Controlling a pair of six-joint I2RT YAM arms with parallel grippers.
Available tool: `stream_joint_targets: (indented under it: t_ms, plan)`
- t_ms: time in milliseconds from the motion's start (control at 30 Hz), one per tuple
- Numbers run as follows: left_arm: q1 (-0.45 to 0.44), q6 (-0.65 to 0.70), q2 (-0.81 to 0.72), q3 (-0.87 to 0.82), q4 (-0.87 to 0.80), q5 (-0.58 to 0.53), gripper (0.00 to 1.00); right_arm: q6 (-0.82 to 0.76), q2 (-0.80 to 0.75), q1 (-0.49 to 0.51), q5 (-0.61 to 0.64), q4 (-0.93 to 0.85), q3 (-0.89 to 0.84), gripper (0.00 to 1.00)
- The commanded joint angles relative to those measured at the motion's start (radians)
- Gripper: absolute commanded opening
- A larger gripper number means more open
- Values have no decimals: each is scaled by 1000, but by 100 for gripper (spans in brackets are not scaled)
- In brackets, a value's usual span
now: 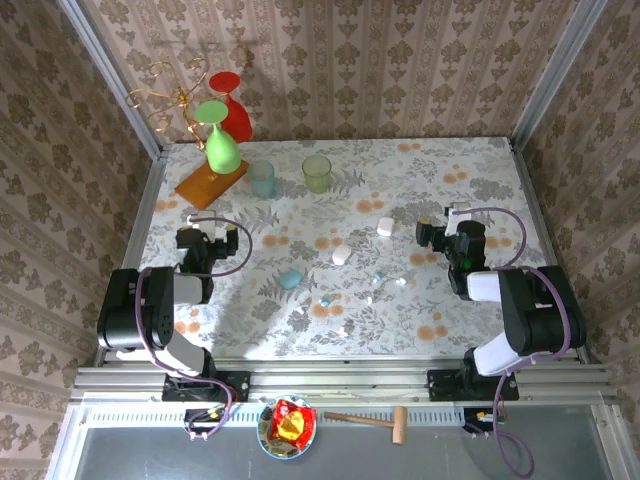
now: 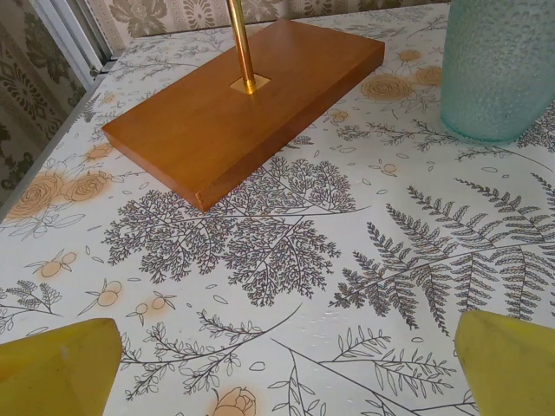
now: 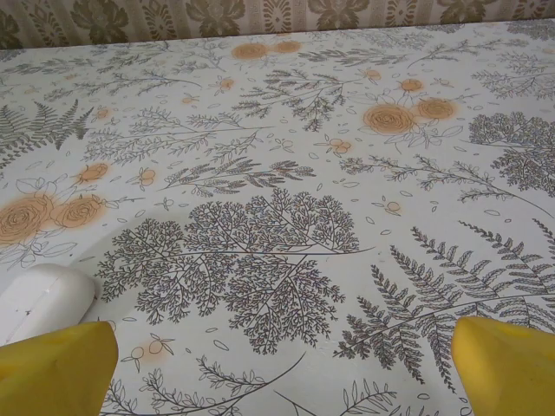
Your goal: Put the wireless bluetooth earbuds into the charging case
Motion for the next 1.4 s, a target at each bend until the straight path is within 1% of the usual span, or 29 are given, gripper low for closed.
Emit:
stream_joint_targets:
  t_ms: [0,700,800,867,900,1100,1200,1300,1367]
  plan:
    - [2,9,-2,15,24,7,100,-16,6,-5,-5,29,3,100]
    - [0,18,-3,9,32,17,100,-18,-6,-5,-9,28,3,100]
    - [-36,54,-29,-18,66,-17,100,-20,-84,-5,-9,-94,35,100]
    - [-53,69,-66,-36,68,-35,100,-19,-153,-4,-6,-182,53,100]
    - [-67,77,-90,-42,55,-62,100,-16,-191,-3,-8,-213,56,100]
    - [-175,166,-264,5,-147,-145,100,74,-370,7,-16,-452,98,100]
    - [-239,175,-321,52,-261,-169,100,144,-433,29,-18,-600,141,100]
    - [-321,178,-356,105,-366,-163,100,208,-473,69,-8,-714,178,100]
    - [-374,155,-365,139,-422,-148,100,223,-480,111,12,-770,201,100]
